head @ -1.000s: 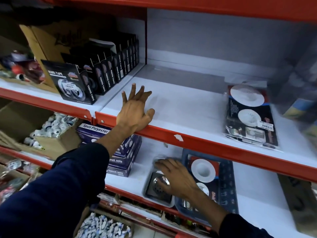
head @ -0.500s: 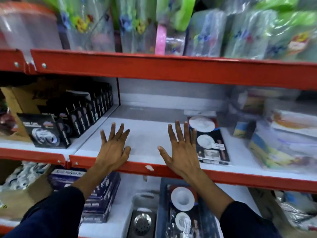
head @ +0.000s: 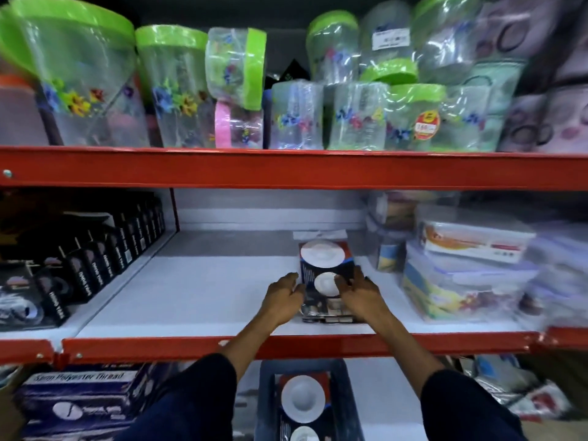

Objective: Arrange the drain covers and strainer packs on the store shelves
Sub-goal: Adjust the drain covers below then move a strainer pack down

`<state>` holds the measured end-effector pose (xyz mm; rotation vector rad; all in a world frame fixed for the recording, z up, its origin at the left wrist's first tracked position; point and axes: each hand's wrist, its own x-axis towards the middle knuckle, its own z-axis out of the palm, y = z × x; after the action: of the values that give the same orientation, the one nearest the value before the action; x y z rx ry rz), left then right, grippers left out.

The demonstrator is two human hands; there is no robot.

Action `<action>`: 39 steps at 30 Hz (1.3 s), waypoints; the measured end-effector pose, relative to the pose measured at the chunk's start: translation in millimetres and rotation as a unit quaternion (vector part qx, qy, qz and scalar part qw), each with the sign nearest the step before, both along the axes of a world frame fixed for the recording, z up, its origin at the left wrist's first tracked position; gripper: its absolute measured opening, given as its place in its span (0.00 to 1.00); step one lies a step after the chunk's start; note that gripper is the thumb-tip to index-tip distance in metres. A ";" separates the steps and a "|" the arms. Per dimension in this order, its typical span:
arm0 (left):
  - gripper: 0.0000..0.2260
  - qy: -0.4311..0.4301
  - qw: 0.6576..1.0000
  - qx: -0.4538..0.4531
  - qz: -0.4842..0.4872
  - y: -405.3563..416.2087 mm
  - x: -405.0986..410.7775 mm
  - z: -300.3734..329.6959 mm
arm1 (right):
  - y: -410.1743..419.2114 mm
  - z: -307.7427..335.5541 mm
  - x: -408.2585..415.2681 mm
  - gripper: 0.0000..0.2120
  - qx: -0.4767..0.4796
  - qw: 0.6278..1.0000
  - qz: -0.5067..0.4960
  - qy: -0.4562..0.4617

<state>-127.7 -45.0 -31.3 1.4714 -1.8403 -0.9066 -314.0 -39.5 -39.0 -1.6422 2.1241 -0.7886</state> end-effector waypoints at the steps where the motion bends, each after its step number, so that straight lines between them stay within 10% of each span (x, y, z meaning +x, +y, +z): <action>1: 0.21 0.013 1.000 0.004 0.007 0.9 -10.8 4.2 | 4.8 5.2 -9.5 0.28 -0.005 1.000 0.009 -0.030; 6: 0.04 0.126 0.988 -0.029 0.080 1.0 -9.0 8.8 | 29.0 26.5 -16.2 0.10 -0.121 0.990 0.026 -0.072; 17: 0.22 0.317 0.945 0.064 0.051 86.9 31.9 7.0 | 123.1 -2.0 -23.1 0.27 -0.248 0.922 0.096 -0.280; 32: 0.12 0.216 0.943 0.216 0.133 162.5 41.0 -119.4 | 169.6 -133.1 -31.5 0.31 0.054 0.944 0.212 -0.247; 39: 0.09 0.169 0.913 0.319 0.192 187.7 38.3 -186.8 | 175.6 -203.0 -37.1 0.29 0.273 0.899 0.248 -0.237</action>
<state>-89.4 142.8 -218.1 1.8177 -0.9809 -1.5237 -351.2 136.1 -242.0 -1.3973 1.3316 -0.3303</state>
